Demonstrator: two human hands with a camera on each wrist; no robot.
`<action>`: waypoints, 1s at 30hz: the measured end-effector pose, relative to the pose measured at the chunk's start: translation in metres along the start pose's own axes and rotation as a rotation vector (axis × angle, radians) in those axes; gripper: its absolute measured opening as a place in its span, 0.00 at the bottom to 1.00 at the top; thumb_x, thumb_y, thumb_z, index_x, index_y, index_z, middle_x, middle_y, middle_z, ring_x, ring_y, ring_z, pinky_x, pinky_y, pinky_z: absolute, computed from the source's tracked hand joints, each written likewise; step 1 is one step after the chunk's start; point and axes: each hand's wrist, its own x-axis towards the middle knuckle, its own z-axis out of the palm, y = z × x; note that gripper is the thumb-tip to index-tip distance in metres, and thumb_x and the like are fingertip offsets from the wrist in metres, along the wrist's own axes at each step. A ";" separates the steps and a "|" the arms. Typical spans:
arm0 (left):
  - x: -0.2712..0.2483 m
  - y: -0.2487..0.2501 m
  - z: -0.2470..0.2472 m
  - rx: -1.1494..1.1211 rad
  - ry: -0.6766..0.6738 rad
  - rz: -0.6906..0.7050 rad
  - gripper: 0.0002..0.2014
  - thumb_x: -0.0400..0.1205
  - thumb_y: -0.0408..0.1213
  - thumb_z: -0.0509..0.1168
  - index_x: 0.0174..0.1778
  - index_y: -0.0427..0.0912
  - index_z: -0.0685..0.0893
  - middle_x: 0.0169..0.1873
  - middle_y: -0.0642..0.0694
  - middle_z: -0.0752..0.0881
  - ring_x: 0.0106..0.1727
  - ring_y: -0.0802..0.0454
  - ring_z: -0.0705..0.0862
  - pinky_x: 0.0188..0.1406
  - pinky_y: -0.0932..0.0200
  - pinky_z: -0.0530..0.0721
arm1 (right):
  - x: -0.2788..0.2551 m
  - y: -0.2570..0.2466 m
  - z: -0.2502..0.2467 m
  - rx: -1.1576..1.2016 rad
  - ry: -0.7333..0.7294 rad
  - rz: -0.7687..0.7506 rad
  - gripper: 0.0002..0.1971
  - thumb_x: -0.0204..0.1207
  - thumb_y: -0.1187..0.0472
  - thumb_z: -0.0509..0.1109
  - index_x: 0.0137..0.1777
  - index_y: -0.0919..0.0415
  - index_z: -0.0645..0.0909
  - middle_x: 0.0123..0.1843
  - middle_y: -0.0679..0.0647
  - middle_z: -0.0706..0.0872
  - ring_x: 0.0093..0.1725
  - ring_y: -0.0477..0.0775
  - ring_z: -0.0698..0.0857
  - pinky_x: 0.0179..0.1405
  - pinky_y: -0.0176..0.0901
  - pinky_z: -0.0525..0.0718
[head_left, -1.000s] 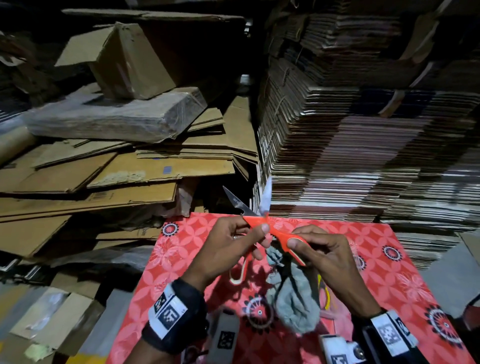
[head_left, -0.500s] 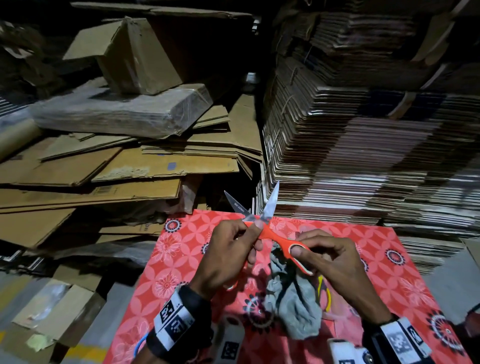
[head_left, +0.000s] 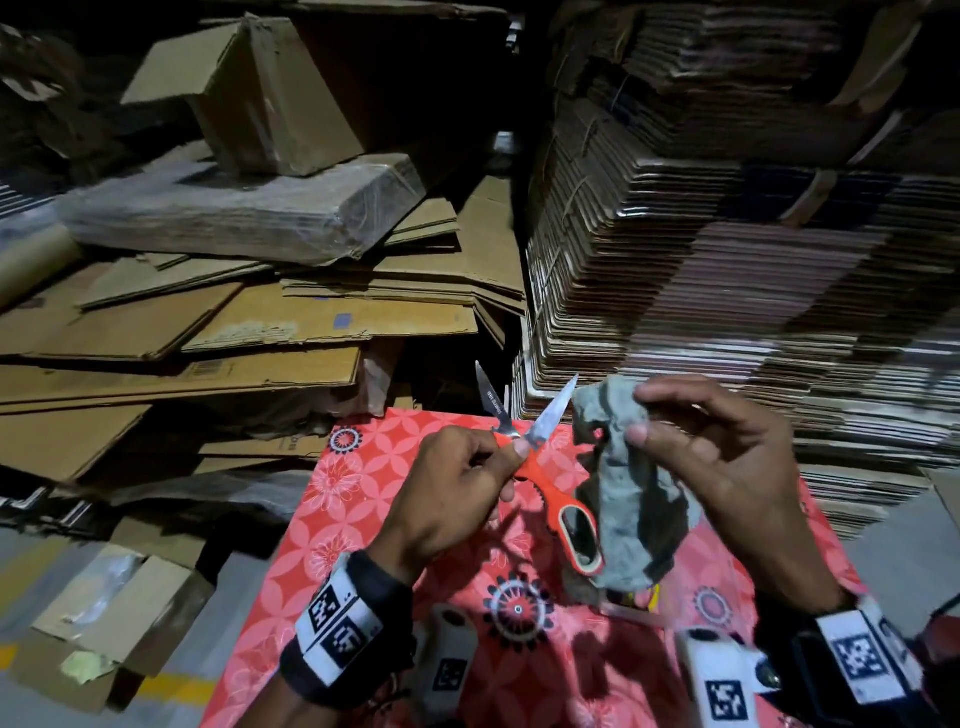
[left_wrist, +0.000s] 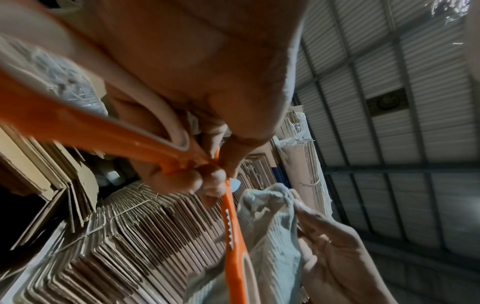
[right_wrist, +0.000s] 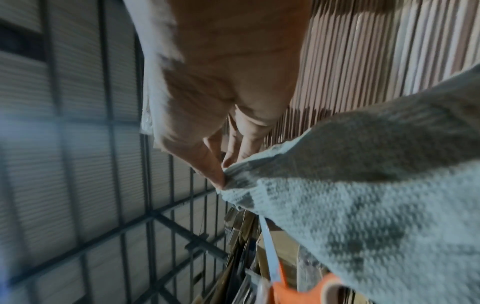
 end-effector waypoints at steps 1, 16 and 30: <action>0.001 0.000 0.001 0.008 0.001 0.007 0.26 0.84 0.56 0.66 0.25 0.41 0.84 0.17 0.47 0.82 0.19 0.52 0.79 0.29 0.53 0.78 | -0.002 0.000 0.009 0.018 -0.010 0.004 0.16 0.68 0.79 0.79 0.54 0.66 0.89 0.47 0.59 0.91 0.41 0.35 0.88 0.46 0.26 0.85; -0.011 -0.004 0.003 0.221 0.025 0.202 0.27 0.93 0.44 0.61 0.26 0.38 0.77 0.18 0.48 0.78 0.20 0.58 0.77 0.26 0.51 0.74 | -0.026 0.033 0.071 -0.514 0.098 -0.289 0.12 0.74 0.70 0.84 0.56 0.61 0.94 0.51 0.48 0.95 0.51 0.42 0.93 0.53 0.38 0.89; -0.020 -0.013 0.017 0.277 0.011 0.137 0.27 0.86 0.49 0.63 0.24 0.41 0.68 0.19 0.53 0.66 0.21 0.58 0.65 0.25 0.57 0.61 | 0.007 0.042 0.043 -0.326 0.197 -0.037 0.15 0.73 0.71 0.84 0.52 0.49 0.93 0.47 0.44 0.94 0.48 0.45 0.94 0.53 0.42 0.90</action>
